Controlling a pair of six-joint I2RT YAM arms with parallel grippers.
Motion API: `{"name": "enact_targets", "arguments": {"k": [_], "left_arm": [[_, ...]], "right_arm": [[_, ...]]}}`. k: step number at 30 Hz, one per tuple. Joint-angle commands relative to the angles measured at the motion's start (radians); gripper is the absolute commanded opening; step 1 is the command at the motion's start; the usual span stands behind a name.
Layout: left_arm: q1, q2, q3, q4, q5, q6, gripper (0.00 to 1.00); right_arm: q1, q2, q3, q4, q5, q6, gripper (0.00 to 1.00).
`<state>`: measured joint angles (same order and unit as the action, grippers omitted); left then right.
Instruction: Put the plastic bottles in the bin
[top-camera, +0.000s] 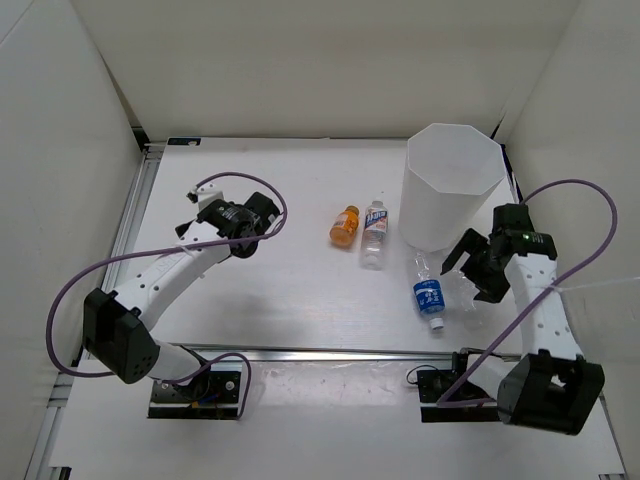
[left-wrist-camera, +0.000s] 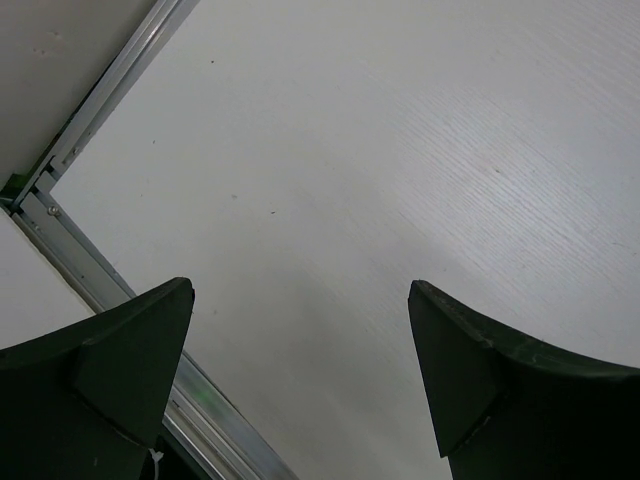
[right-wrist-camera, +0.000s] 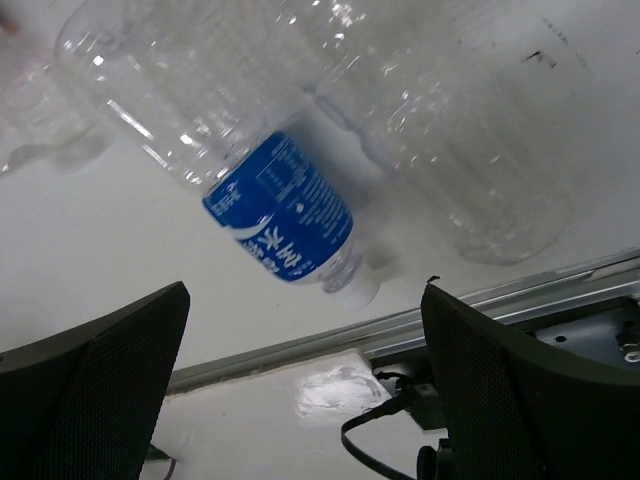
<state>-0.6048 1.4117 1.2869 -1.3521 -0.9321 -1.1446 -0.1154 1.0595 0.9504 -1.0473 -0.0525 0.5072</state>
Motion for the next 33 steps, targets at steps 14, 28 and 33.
{"name": "enact_targets", "arguments": {"k": [14,28,33], "left_arm": [[-0.003,-0.025,-0.07,-0.027,-0.024,-0.021,0.99],[-0.013,-0.005,-0.07,-0.018,-0.002,0.006,0.99],[-0.013,-0.005,-0.07,-0.018,-0.002,0.006,0.99]], "right_arm": [[0.034,0.183,0.01,0.144,0.328,-0.171,1.0],[0.025,0.349,-0.01,0.245,0.341,-0.157,1.0],[-0.004,0.369,-0.019,0.263,0.284,-0.131,1.0]]}}
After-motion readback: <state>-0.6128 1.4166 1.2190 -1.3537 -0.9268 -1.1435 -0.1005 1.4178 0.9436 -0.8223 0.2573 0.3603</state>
